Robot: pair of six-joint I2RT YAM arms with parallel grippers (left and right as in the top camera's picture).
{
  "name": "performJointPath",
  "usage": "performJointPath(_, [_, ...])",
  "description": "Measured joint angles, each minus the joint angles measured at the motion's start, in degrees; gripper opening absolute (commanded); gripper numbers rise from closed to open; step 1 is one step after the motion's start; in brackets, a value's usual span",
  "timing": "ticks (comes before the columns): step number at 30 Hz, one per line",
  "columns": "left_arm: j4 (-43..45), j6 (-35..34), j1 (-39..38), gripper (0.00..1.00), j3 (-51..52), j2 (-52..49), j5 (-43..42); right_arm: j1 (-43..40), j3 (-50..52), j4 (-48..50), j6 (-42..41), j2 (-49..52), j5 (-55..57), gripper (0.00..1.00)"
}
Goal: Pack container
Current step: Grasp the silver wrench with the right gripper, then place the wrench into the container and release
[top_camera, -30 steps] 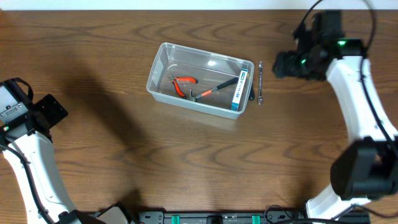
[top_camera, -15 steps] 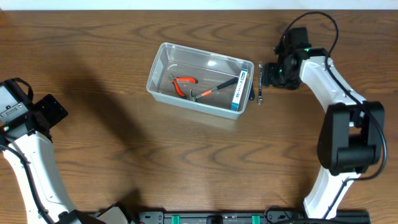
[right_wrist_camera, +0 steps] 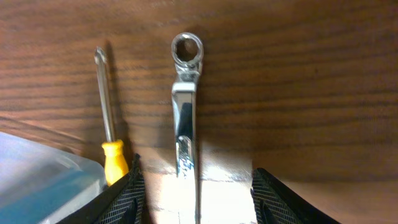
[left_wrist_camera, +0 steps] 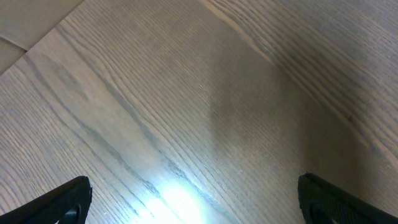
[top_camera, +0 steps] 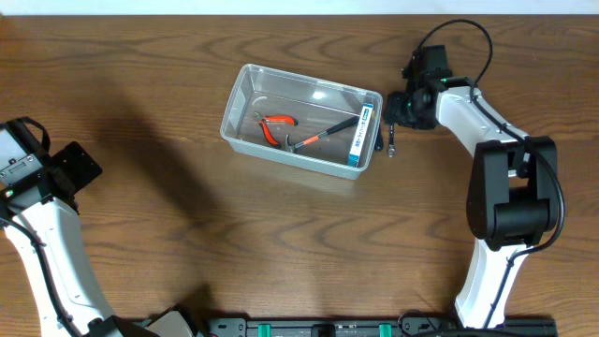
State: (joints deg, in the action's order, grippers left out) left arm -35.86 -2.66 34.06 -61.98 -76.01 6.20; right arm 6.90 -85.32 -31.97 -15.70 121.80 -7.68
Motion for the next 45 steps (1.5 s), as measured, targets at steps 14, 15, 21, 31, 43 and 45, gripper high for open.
performJointPath(14, [0.0,0.0,0.0,0.98,0.0,0.0,0.0,0.6,0.0,3.1,-0.3,1.6,2.8,0.44])
performJointPath(15, [0.0,0.0,0.0,0.98,0.0,0.0,0.0,0.6,0.0,3.1,-0.3,1.6,2.9,0.44])
performJointPath(21, [0.0,0.0,0.0,0.98,0.0,0.0,0.0,0.6,-0.3,3.1,-0.3,2.1,3.6,0.29])
performJointPath(31, [0.0,0.0,0.0,0.98,0.0,0.0,0.0,0.6,-0.8,2.7,-0.3,2.6,4.1,0.14])
performJointPath(43, [0.0,0.0,0.0,0.98,0.0,0.0,0.0,0.5,-3.5,-4.2,-0.4,2.7,4.0,0.01])
performJointPath(45, [0.0,0.0,0.0,0.98,0.0,0.0,0.0,0.4,-5.1,-7.0,-0.4,2.7,4.0,0.01])
